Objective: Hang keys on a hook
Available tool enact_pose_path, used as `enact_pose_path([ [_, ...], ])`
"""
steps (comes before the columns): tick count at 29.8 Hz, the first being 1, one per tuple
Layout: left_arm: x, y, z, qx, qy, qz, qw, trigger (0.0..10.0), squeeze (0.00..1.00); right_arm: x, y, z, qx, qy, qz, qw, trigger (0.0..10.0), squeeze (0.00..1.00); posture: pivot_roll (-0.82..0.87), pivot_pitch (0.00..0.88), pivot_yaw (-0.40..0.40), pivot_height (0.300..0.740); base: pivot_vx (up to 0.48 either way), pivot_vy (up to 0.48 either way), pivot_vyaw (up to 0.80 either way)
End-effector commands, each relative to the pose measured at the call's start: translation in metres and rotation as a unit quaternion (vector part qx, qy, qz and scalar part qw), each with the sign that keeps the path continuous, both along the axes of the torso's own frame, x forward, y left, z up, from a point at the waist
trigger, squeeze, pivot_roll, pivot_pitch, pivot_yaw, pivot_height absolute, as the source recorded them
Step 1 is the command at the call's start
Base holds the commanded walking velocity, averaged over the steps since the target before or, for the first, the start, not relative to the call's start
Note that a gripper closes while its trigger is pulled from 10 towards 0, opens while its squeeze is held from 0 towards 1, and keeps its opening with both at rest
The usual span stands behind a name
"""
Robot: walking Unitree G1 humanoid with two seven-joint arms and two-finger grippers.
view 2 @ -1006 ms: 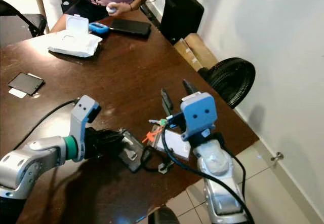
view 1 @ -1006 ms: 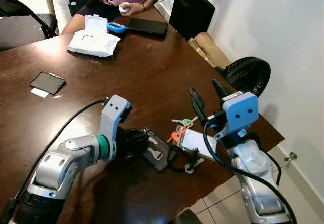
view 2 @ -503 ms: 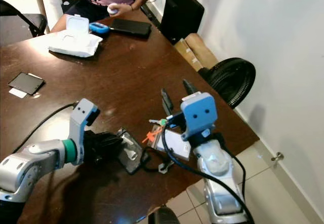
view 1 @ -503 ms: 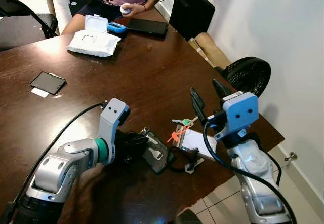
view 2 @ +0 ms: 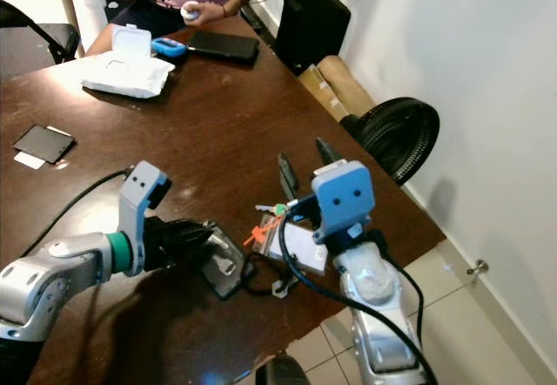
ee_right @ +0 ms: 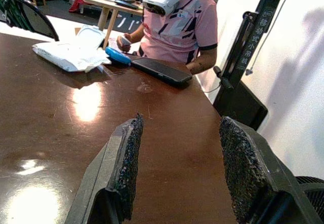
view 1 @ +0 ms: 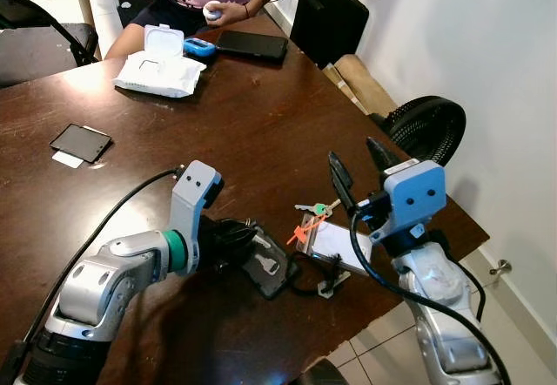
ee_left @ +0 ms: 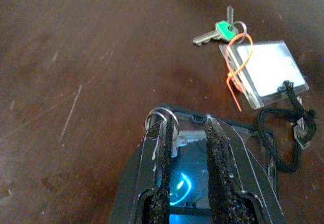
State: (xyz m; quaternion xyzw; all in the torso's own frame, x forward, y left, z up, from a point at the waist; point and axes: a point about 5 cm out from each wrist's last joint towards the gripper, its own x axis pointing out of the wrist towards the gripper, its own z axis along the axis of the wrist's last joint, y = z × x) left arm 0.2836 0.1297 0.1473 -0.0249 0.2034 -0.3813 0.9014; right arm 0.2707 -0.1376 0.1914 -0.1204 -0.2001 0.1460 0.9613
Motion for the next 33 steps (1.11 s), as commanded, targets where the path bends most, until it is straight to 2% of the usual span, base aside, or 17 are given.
enact_pose_path([
  [1, 0.0, 0.0, -0.003, -0.004, 0.008, 0.003, 1.0, 10.0, 0.0, -0.002, 0.0, -0.002, 0.001, 0.005, -0.003, 1.0, 10.0, 0.0, -0.04, 0.152, 0.067, 0.74, 0.0, 0.0, 0.0],
  [13, 0.003, 0.003, -0.011, -0.002, 0.025, 0.016, 1.0, 10.0, 0.0, -0.003, -0.001, -0.002, 0.0, 0.006, -0.006, 1.0, 10.0, 0.0, -0.05, 0.157, 0.067, 0.74, 0.0, 0.0, 0.0],
  [29, 0.013, 0.0, -0.01, 0.003, 0.019, 0.029, 0.999, 10.0, 0.0, -0.003, -0.001, -0.003, 0.0, 0.008, -0.006, 1.0, 10.0, 0.0, -0.04, 0.158, 0.066, 0.74, 0.0, 0.0, 0.0],
  [30, 0.013, 0.001, -0.01, 0.005, 0.018, 0.032, 0.999, 6.9, 0.0, -0.003, -0.001, -0.003, 0.0, 0.008, -0.006, 1.0, 10.0, 0.0, -0.05, 0.159, 0.07, 0.74, 0.0, 0.0, 0.0],
  [31, 0.014, 0.002, -0.011, 0.008, 0.019, 0.037, 0.999, 0.2, 0.0, -0.004, 0.0, -0.003, 0.001, 0.008, -0.006, 1.0, 10.0, 0.0, -0.04, 0.16, 0.07, 0.74, 0.0, 0.0, 0.0],
  [33, 0.014, 0.003, -0.012, 0.009, 0.02, 0.038, 0.999, 0.2, 0.0, -0.004, 0.0, -0.003, 0.001, 0.008, -0.006, 1.0, 10.0, 0.0, -0.04, 0.16, 0.07, 0.74, 0.0, 0.0, 0.0],
])
